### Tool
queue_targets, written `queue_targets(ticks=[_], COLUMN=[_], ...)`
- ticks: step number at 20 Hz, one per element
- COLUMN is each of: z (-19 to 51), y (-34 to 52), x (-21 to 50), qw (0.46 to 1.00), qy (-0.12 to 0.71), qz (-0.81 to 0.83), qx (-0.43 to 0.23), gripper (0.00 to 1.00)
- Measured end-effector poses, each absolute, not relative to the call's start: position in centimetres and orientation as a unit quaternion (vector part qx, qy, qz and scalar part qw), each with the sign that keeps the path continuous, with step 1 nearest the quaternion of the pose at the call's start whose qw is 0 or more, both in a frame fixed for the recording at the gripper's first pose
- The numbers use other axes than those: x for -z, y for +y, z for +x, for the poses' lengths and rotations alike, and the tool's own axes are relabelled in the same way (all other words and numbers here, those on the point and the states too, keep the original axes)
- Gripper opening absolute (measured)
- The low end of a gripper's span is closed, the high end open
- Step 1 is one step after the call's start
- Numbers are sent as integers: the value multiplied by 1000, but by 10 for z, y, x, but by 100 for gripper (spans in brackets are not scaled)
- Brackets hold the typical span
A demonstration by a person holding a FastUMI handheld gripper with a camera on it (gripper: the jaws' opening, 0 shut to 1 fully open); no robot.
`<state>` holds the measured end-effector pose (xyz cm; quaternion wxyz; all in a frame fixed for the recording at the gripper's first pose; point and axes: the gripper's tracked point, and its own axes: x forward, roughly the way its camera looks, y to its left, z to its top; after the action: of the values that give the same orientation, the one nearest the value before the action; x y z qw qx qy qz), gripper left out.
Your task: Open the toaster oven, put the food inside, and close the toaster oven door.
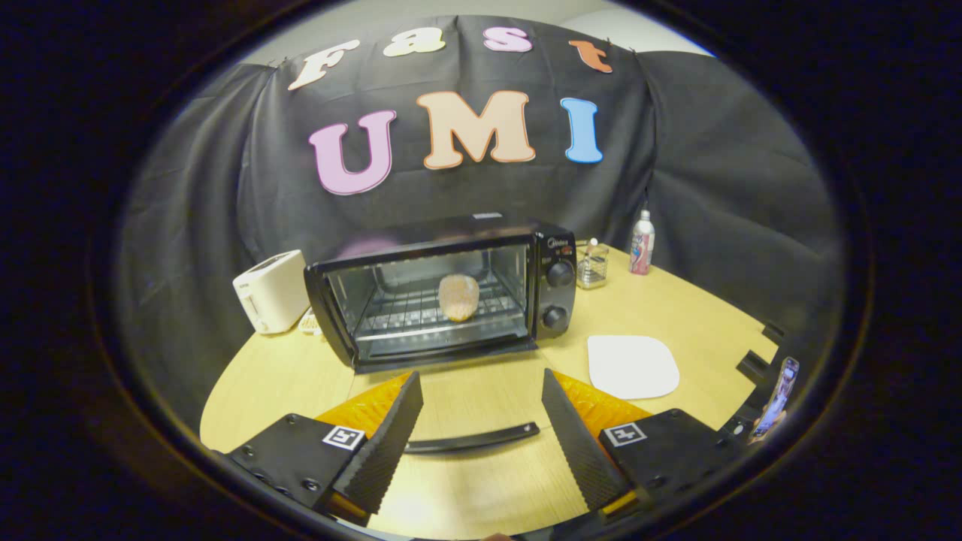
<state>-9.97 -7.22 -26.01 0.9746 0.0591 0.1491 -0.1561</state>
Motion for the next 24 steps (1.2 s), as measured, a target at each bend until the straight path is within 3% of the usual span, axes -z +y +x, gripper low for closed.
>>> queue_targets(ticks=[10,24], z=[-113,-94], y=[-51,-47], x=[338,379], qw=[965,958], qy=[224,273], qz=[60,5], qx=[123,89], gripper=[99,99])
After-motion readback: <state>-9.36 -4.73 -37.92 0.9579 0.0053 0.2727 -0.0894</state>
